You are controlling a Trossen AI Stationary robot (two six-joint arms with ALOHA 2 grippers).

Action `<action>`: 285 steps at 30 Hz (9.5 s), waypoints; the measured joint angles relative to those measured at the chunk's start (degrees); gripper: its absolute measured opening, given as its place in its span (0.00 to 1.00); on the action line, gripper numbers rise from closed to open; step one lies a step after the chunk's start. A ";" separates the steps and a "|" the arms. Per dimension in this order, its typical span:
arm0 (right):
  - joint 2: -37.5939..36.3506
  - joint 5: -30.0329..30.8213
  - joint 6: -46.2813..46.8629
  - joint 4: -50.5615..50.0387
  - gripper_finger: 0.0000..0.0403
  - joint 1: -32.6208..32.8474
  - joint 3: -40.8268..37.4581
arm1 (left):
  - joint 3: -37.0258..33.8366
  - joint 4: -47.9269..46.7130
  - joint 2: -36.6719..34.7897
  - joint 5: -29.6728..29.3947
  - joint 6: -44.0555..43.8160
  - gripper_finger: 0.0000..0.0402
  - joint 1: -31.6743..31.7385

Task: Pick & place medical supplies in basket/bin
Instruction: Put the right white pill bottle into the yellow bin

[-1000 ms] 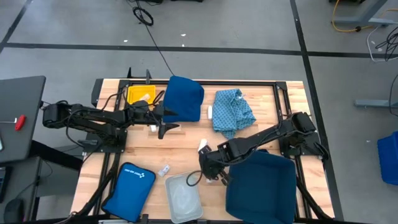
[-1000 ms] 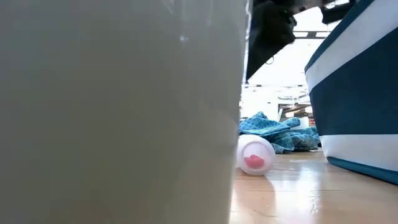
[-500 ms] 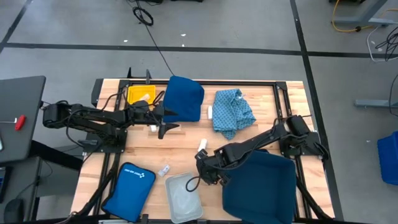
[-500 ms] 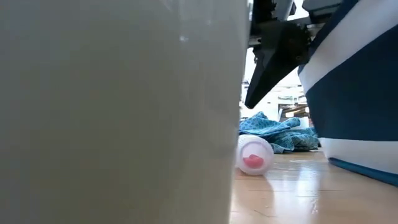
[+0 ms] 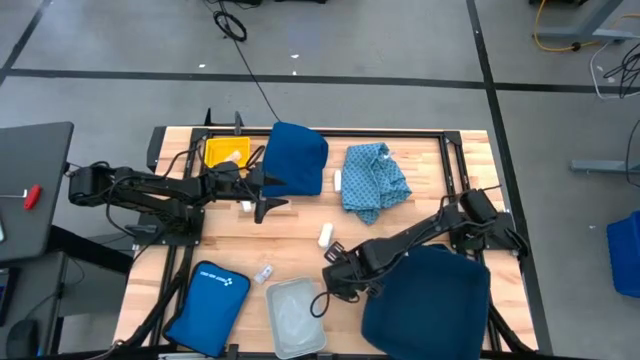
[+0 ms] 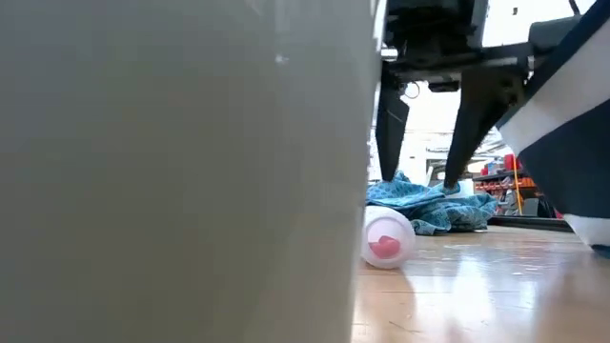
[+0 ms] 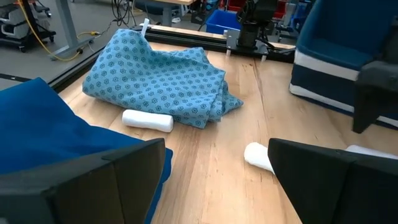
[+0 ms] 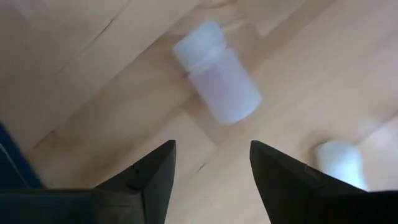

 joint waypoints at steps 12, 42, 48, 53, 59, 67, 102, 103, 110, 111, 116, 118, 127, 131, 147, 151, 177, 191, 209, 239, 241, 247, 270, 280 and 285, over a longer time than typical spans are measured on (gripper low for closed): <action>-0.04 5.61 -5.77 1.41 0.53 -1.11 11.70 | 0.00 -0.01 0.00 0.03 -0.02 0.73 0.00; 3.91 -2.50 -11.75 5.25 0.53 -2.99 5.50 | 0.00 -1.41 0.00 0.23 0.63 0.73 -0.04; 5.09 -3.63 -12.34 2.33 0.53 -2.97 5.57 | 0.00 -1.41 0.00 0.23 0.63 0.73 -0.04; 6.11 -4.06 -14.37 2.18 0.53 -2.81 5.60 | 0.00 -1.37 0.00 0.23 0.68 0.73 -0.04; 7.34 -5.62 -15.64 1.45 0.53 -2.70 5.61 | 0.00 -1.37 0.00 0.23 0.80 0.73 0.00; 8.42 -7.11 -16.23 3.00 0.51 -2.71 5.57 | 0.00 -1.37 0.00 0.23 0.87 0.73 -0.02; 7.04 -3.69 -8.97 2.01 0.13 -3.11 6.23 | 0.00 -1.33 0.00 0.23 0.27 0.73 -0.04; 7.04 -3.69 -8.39 1.96 0.16 -3.19 6.23 | 0.00 -1.33 0.00 0.23 0.24 0.73 -0.04; 7.23 -4.37 -5.39 1.59 0.43 -3.70 6.23 | 0.00 -1.28 0.00 0.23 0.24 0.73 -0.04; 7.23 -4.65 -5.12 1.59 0.46 -3.73 6.23 | 0.00 -1.28 0.00 0.23 0.22 0.73 0.00; 7.23 -5.43 -3.59 1.61 0.55 -3.73 6.23 | 0.00 -1.28 0.00 0.23 0.22 0.73 0.00; 7.23 -6.28 -3.08 1.40 0.56 -3.73 6.23 | 0.00 -1.27 0.00 0.23 0.22 0.73 0.00; 8.40 -12.02 -1.15 4.34 0.52 -3.58 6.27 | 0.00 -1.27 0.00 0.23 0.21 0.73 0.00; 9.51 -12.21 -2.27 5.93 0.52 -3.73 6.32 | 0.00 -1.28 0.00 0.23 0.20 0.73 0.00; 11.41 -7.15 -2.12 7.59 0.33 -4.45 6.32 | 0.01 -1.31 0.00 0.20 0.50 0.73 -0.04; 11.20 -4.82 -0.27 5.47 0.33 -4.27 6.34 | 0.01 -1.30 0.00 0.20 0.59 0.73 -0.04; -2.82 -10.74 6.77 32.75 0.33 -15.96 5.55 | -0.04 11.62 0.00 5.80 7.98 0.73 -6.49; -3.74 -3.09 1.77 38.34 0.33 -18.37 5.55 | -0.09 5.71 0.00 6.26 13.00 0.71 -6.31; -4.85 2.21 3.32 38.08 0.33 -21.03 5.59 | -0.15 18.04 0.02 10.35 12.00 0.63 -6.32; -4.18 -19.56 9.96 54.11 0.32 -25.18 5.42 | -8.20 31.20 -8.88 11.28 14.59 0.63 -2.88; -4.17 -26.15 11.39 59.63 0.32 -26.57 3.96 | -9.80 31.16 -10.42 11.16 12.85 0.63 -2.06; -4.20 -32.59 19.15 95.16 0.32 -30.43 -9.91 | -12.50 30.09 -12.00 10.74 10.59 0.63 -1.36; -4.37 -27.23 22.08 105.88 0.32 -34.49 -25.33 | -0.73 33.34 3.69 5.71 9.42 0.65 -1.46; -4.42 -27.24 20.41 105.34 0.32 -34.55 -25.33 | 1.63 34.64 8.24 6.72 9.95 0.69 -1.44; -4.42 -27.26 20.36 104.86 0.32 -34.57 -25.33 | 2.91 35.76 9.04 6.72 10.67 0.64 -1.44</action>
